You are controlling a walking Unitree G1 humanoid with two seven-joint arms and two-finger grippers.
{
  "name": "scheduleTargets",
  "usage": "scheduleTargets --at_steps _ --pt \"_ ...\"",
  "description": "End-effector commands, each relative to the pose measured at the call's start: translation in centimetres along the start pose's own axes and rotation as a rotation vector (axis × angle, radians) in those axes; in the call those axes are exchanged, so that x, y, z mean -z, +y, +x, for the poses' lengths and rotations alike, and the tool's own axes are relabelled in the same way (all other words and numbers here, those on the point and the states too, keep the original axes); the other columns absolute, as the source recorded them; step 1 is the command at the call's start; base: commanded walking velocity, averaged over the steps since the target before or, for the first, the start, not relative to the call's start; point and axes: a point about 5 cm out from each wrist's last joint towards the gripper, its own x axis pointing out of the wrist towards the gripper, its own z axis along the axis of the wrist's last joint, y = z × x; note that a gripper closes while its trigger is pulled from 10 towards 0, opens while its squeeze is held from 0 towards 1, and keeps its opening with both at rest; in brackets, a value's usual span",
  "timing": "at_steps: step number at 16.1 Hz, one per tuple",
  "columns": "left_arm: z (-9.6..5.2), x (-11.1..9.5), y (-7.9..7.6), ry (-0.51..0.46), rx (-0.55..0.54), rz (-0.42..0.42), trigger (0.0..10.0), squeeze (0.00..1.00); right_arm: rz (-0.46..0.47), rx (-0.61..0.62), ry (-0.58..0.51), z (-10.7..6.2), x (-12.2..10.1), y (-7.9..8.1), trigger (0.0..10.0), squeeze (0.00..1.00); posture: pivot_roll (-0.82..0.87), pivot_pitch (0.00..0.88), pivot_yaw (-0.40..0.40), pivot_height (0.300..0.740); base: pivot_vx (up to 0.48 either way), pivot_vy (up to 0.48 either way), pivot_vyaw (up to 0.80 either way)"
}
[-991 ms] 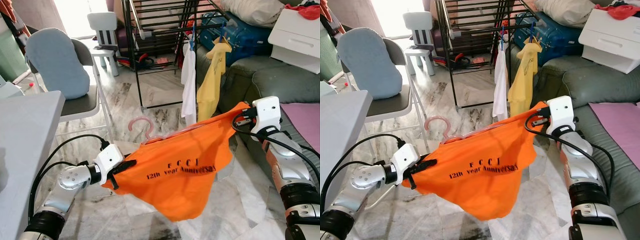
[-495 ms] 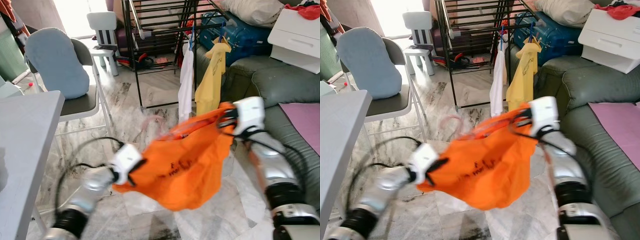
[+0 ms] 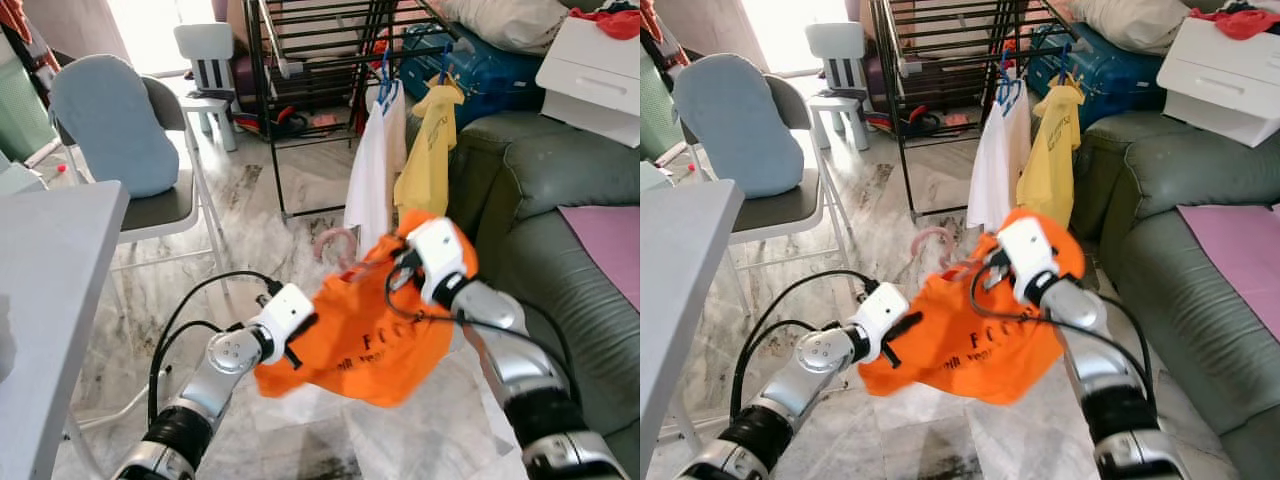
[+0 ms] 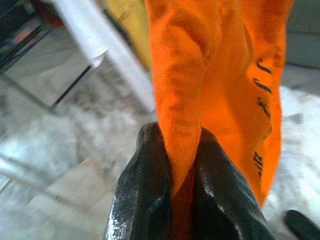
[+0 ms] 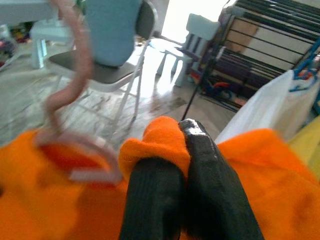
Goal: Hang hanger
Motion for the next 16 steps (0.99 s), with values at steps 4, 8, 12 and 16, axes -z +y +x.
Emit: scheduleTargets --at_steps 4,8,12,16 --pt "-0.5 -0.4 3.1 -0.011 -0.208 -0.058 0.0 0.0 -0.038 -0.17 0.038 -0.7 -0.1 2.0 0.0 0.0 -0.17 0.0 0.051 0.74 0.0 0.0 0.0" --pt "-0.6 -0.7 4.0 -0.032 -0.282 -0.117 0.0 0.0 -0.016 -0.328 0.081 -1.4 0.5 4.4 0.0 0.0 -0.17 0.0 0.048 0.74 0.0 0.0 0.0" --pt "-0.3 -1.1 4.0 -0.052 -0.29 -0.144 0.0 0.0 -0.001 -0.458 0.105 -2.3 0.9 6.3 4.4 0.0 -0.17 0.0 0.043 0.74 0.0 0.0 0.0" --pt "-0.3 -1.2 4.0 -0.063 -0.289 -0.155 0.0 0.0 -0.061 -0.395 0.191 -2.7 2.4 5.1 10.0 1.0 -0.18 0.0 0.039 0.74 0.0 0.0 0.0"
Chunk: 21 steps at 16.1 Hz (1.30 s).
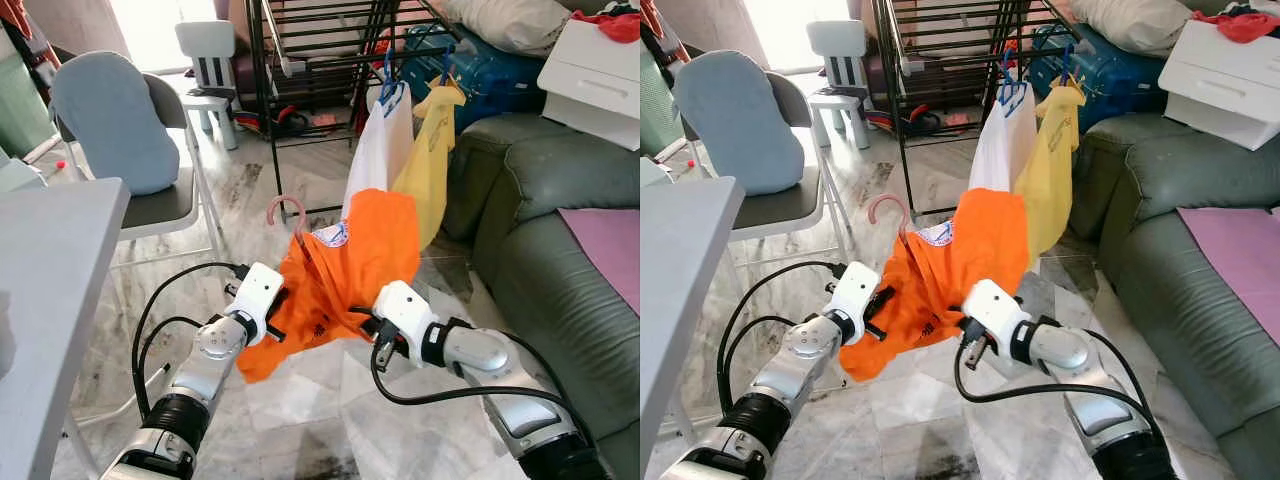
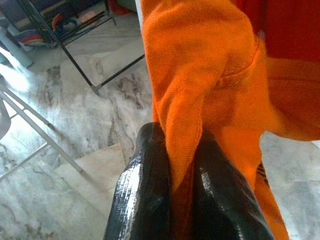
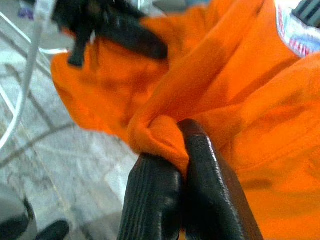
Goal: Hang hanger
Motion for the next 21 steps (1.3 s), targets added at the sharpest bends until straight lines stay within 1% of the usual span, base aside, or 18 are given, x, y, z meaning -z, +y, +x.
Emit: scheduleTargets --at_steps 1,2,3,4,6,7,9,10,11,12,13,14,15,17,18,19,20,21 --pt "0.2 -1.6 1.3 -0.058 -0.05 -0.015 0.0 0.0 -0.034 0.024 0.042 -0.2 0.6 -0.3 10.0 1.0 -0.18 0.0 0.037 0.74 0.0 0.0 0.0" --pt "0.2 -1.6 1.5 -0.06 -0.051 -0.016 0.0 0.0 -0.052 0.053 0.059 -0.3 0.9 -0.7 10.0 1.0 -0.18 0.0 0.037 0.74 0.0 0.0 0.0" --pt "0.2 -1.8 1.8 -0.066 -0.06 -0.016 0.0 0.0 -0.093 0.195 0.097 -0.5 1.4 -2.2 10.0 1.0 -0.18 0.0 0.037 0.74 0.0 0.0 0.0" --pt "0.2 -1.8 2.0 -0.069 -0.064 -0.017 0.0 0.0 -0.096 0.29 0.119 -0.8 1.8 -3.3 10.0 1.0 -0.18 0.0 0.037 0.74 0.0 0.0 0.0" --pt "0.0 -1.8 2.3 -0.069 -0.073 -0.012 0.0 0.0 -0.042 0.469 0.115 -1.6 2.1 -5.1 10.0 1.0 -0.18 0.0 0.039 0.74 0.0 0.0 0.0" --pt "-0.1 -1.6 2.5 -0.065 -0.074 -0.008 0.0 0.0 -0.039 0.501 0.106 -1.9 2.0 -5.4 10.0 1.0 -0.18 0.0 0.042 0.74 0.0 0.0 0.0" --pt "-0.4 -1.3 3.0 -0.052 -0.071 0.025 0.0 0.0 -0.056 0.461 0.115 -1.9 2.2 -5.1 10.0 1.0 -0.18 0.0 0.045 0.74 0.0 0.0 0.0" --pt "-0.6 -1.1 3.2 -0.044 -0.061 0.055 0.0 0.0 -0.062 0.44 0.104 -1.9 2.2 -4.9 10.0 1.0 -0.18 0.0 0.046 0.74 0.0 0.0 0.0" --pt "-0.9 -0.8 3.4 -0.034 -0.022 0.084 0.0 0.0 -0.085 0.377 0.064 -1.8 1.8 -4.4 10.0 1.0 -0.18 0.0 0.047 0.74 0.0 0.0 0.0" --pt "-1.0 -0.7 3.4 -0.031 0.004 0.095 0.0 0.0 -0.098 0.354 0.05 -1.8 1.5 -4.3 10.0 1.0 -0.18 0.0 0.047 0.74 0.0 0.0 0.0" --pt "-1.3 -0.4 3.4 -0.014 0.048 0.128 0.0 0.0 -0.127 0.293 0.033 -1.9 1.3 -3.9 10.0 1.0 -0.18 0.0 0.047 0.74 0.0 0.0 0.0" --pt "-1.7 -0.2 3.9 -0.002 0.058 0.142 0.0 0.0 -0.177 0.269 0.008 -1.9 0.7 -3.9 10.0 1.0 -0.18 0.0 0.046 0.74 0.0 0.0 0.0" --pt "-1.8 -0.2 4.0 -0.001 0.061 0.155 0.0 0.0 -0.166 0.271 0.007 -1.8 0.5 -4.0 10.0 1.0 -0.18 0.0 0.044 0.74 0.0 0.0 0.0" --pt "-1.9 -0.8 3.8 -0.054 0.102 0.167 0.0 0.0 -0.157 0.244 -0.006 -1.6 0.4 -3.8 10.0 1.0 -0.18 0.0 0.04 0.74 0.0 0.0 0.0" --pt "-2.1 -1.2 3.6 -0.092 0.147 0.204 0.0 0.0 -0.169 0.196 -0.012 -1.7 0.3 -3.6 10.0 1.0 -0.18 0.0 0.039 0.74 0.0 0.0 0.0" --pt "-2.3 -1.4 3.5 -0.108 0.162 0.226 0.0 0.0 -0.187 0.165 -0.013 -1.8 0.2 -3.4 10.0 1.0 -0.18 0.0 0.039 0.74 0.0 0.0 0.0" --pt "-2.8 -1.7 3.1 -0.155 0.243 0.277 0.0 0.0 -0.222 0.12 -0.003 -2.6 0.1 -3.7 10.0 1.0 -0.18 0.0 0.038 0.74 0.0 0.0 0.0" --pt "-3.3 -1.9 2.7 -0.187 0.31 0.332 0.0 0.0 -0.224 0.105 0.001 -3.1 -0.1 -4.2 10.0 1.0 -0.18 0.0 0.038 0.74 0.0 0.0 0.0"
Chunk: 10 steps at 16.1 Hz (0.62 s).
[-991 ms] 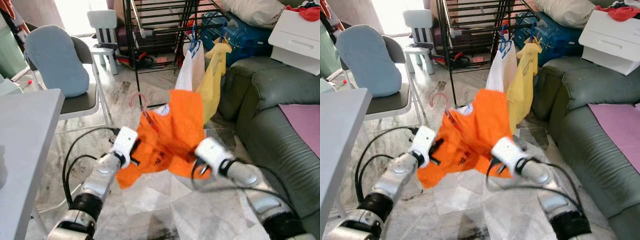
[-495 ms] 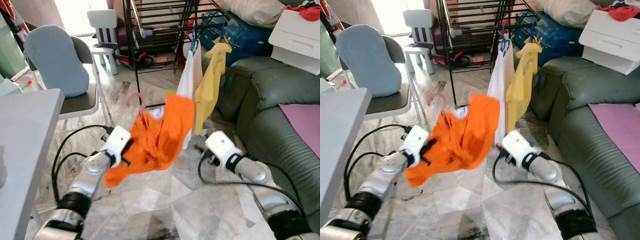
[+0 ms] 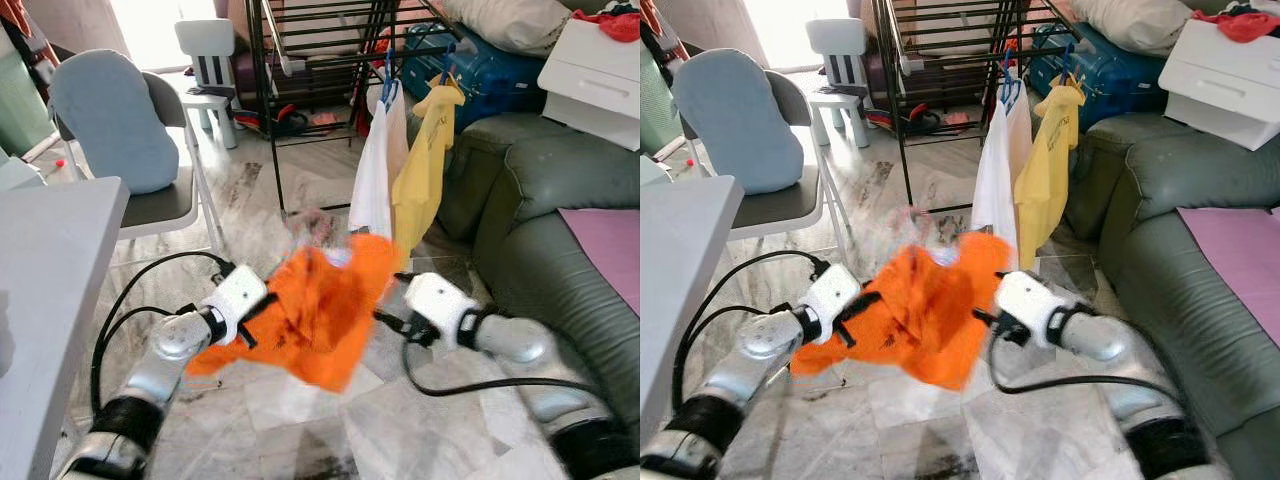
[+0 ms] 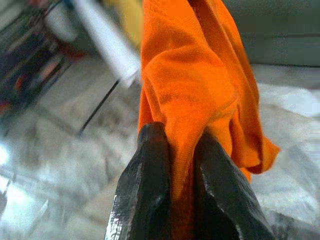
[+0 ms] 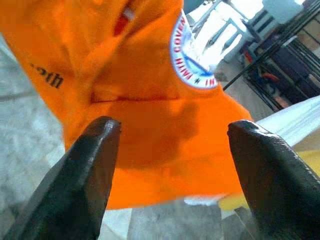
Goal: Hang hanger
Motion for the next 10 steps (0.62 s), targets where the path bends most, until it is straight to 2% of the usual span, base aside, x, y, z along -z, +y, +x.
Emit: scheduleTargets --at_steps 1,2,4,7,10 --pt "-0.1 -1.2 0.1 -0.067 0.033 0.049 0.0 0.0 -0.018 -0.007 -0.035 -0.1 -0.9 -0.6 10.0 1.0 -0.18 0.0 0.038 0.74 0.0 0.0 0.0" --pt "-0.3 -1.3 -0.2 -0.082 0.079 0.081 0.0 0.0 -0.024 0.005 -0.037 -0.4 -1.1 -1.5 10.0 1.0 -0.18 0.0 0.037 0.74 0.0 0.0 0.0" --pt "-0.4 -1.9 -0.7 -0.133 0.121 0.093 0.0 0.0 -0.017 -0.017 -0.055 -0.8 -1.5 -2.3 10.0 1.0 -0.19 0.0 0.034 0.74 0.0 0.0 0.0" --pt "-0.6 -2.3 -1.5 -0.18 0.18 0.127 0.0 0.0 -0.029 -0.053 -0.073 -1.1 -2.0 -2.5 10.0 1.0 -0.18 0.0 0.032 0.74 0.0 0.0 0.0" --pt "-0.8 -3.2 -1.4 -0.231 0.2 0.156 0.0 0.0 -0.018 -0.119 -0.069 -1.6 -2.1 -2.9 10.0 1.0 -0.18 0.0 0.037 0.74 0.0 0.0 0.0"
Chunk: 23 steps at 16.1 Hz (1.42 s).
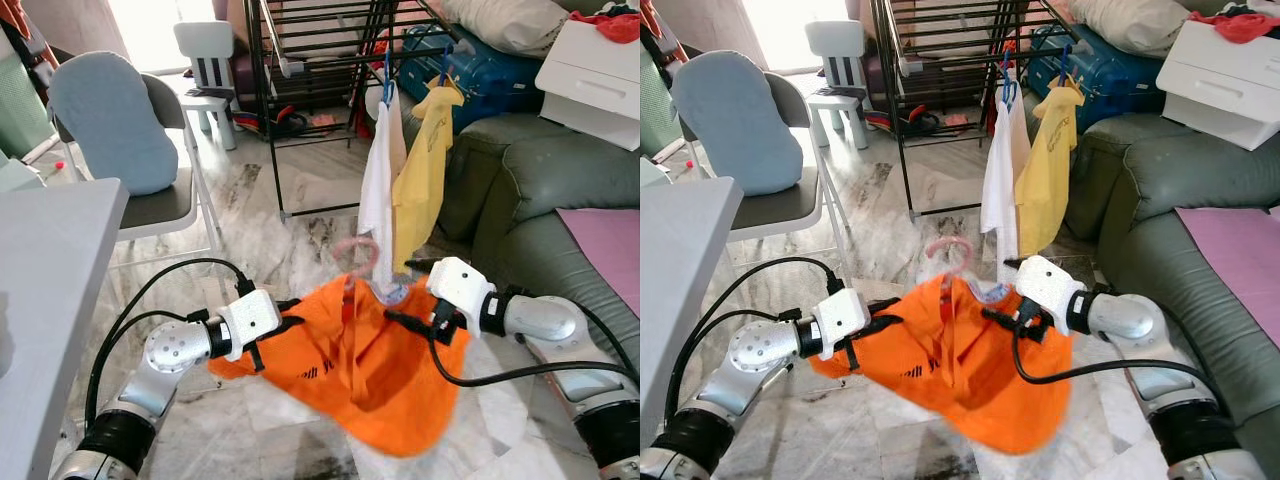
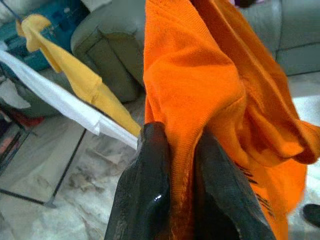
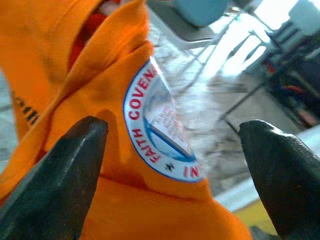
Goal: Hang hanger
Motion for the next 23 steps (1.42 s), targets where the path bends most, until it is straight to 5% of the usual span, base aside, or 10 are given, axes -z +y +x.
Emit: scheduleTargets --at_steps 1,5,12,13,14,15,16,17,23 --pt "-0.1 -1.2 0.7 -0.059 -0.01 0.031 0.0 0.0 -0.036 -0.003 -0.022 -0.4 -1.0 -0.9 10.0 1.0 -0.18 0.0 0.038 0.74 0.0 0.0 0.0" --pt "0.4 -3.6 0.3 -0.17 0.068 0.08 0.0 0.0 -0.036 -0.121 0.059 -1.3 0.4 -1.4 10.0 1.0 -0.18 0.0 0.04 0.74 0.0 0.0 0.0" --pt "0.1 -2.9 -0.5 -0.123 0.129 0.133 0.0 0.0 -0.063 -0.226 0.089 -1.7 0.0 -2.6 10.0 1.0 -0.17 0.0 0.039 0.74 0.0 0.0 0.0" --pt "0.1 -2.8 -0.5 -0.123 0.129 0.124 0.0 0.0 -0.043 -0.265 0.095 -1.9 0.1 -2.6 1.6 1.0 -0.17 0.0 0.038 0.74 0.0 0.0 0.0" --pt "0.1 -2.8 -0.5 -0.123 0.13 0.12 0.0 0.0 -0.032 -0.279 0.099 -2.0 0.2 -2.6 1.6 1.0 -0.17 0.0 0.038 0.74 0.0 0.0 0.0" --pt "0.1 -3.0 -0.4 -0.128 0.126 0.125 0.0 0.0 -0.016 -0.317 0.112 -2.3 0.5 -2.3 0.0 0.9 -0.17 0.0 0.037 0.74 0.0 0.0 0.0" --pt "0.2 -3.0 -0.3 -0.129 0.123 0.129 0.0 0.0 0.0 -0.373 0.136 -2.7 0.9 -1.8 0.0 0.16 -0.17 0.0 0.036 0.74 0.0 0.0 0.0" --pt "0.1 -3.0 -0.2 -0.128 0.12 0.132 0.0 0.0 0.01 -0.395 0.147 -2.9 1.1 -1.7 0.0 0.0 -0.17 0.0 0.036 0.74 0.0 0.0 0.0" --pt "0.0 -2.8 -0.1 -0.122 0.11 0.134 0.0 0.0 0.043 -0.417 0.176 -3.5 1.6 -1.8 0.0 0.0 -0.17 0.0 0.032 0.74 0.0 0.0 0.0"
